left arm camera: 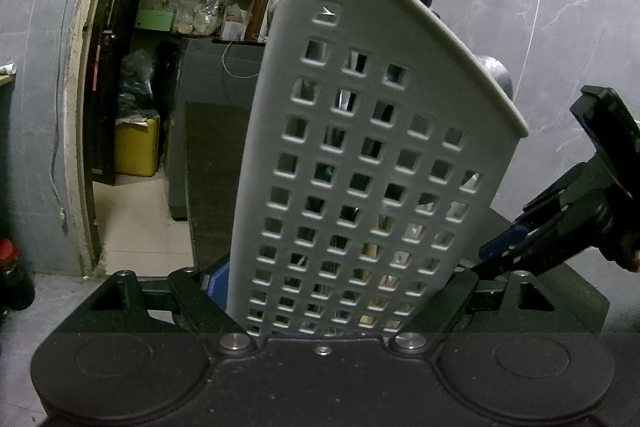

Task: Organize utensils
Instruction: 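Carry the knife with the right tool up over the basket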

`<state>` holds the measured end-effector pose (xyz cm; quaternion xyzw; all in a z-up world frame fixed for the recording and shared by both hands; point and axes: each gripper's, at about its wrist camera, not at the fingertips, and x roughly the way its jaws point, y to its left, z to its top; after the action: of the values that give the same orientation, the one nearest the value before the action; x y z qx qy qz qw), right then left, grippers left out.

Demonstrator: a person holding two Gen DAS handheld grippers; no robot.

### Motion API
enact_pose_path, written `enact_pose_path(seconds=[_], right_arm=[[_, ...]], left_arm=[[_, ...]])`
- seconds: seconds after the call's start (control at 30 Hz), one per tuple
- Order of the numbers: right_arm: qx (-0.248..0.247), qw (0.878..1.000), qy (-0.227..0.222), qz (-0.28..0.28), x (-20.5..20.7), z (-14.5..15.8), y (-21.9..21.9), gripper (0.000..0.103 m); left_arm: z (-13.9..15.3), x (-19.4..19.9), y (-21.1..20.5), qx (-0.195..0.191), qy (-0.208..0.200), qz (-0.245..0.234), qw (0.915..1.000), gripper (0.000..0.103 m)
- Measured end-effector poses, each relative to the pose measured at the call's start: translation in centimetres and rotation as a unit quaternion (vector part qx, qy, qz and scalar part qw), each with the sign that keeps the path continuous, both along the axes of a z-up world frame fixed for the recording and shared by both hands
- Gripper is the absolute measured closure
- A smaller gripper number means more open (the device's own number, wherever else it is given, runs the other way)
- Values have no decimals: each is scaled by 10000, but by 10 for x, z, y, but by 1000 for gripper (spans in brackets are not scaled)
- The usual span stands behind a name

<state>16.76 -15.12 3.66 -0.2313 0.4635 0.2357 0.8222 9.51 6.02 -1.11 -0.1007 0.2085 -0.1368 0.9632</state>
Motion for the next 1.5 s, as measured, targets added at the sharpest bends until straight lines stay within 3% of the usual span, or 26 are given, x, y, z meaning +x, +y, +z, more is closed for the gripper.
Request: enact_pose_path(seconds=[0.2, 0.27, 0.47, 0.57, 0.77, 0.97, 1.2, 1.33, 1.5], right_arm=[[670, 9953, 701, 39, 23, 2, -19, 68], [628, 9951, 752, 129, 30, 3, -20, 81], [891, 9920, 879, -184, 38, 4, -23, 84], [1742, 9768, 1133, -515, 44, -2, -44, 85], [2823, 9471, 1229, -906, 44, -12, -70, 88], [3538, 9096, 1626, -1449, 54, -28, -94, 88], [3811, 8967, 1575, -1608, 56, -39, -105, 88], [4088, 8797, 1648, -1782, 55, -49, -114, 85], [4074, 8857, 1346, -1772, 45, -49, -119, 85]], left_arm=[[1, -1, -2, 11, 9, 11, 10000, 18], [2, -1, -3, 7, 18, 14, 10000, 18], [3, -1, -3, 15, 16, 9, 10000, 18], [3, -1, -2, -3, 20, 6, 10000, 18], [2, -1, -1, 34, 19, 41, 10000, 18], [3, -2, -5, 74, 28, 67, 9999, 18], [5, -3, -7, 61, 32, 59, 10000, 18], [4, -2, -6, 58, 37, 51, 10000, 18], [5, -2, -6, 70, 37, 58, 10000, 17]])
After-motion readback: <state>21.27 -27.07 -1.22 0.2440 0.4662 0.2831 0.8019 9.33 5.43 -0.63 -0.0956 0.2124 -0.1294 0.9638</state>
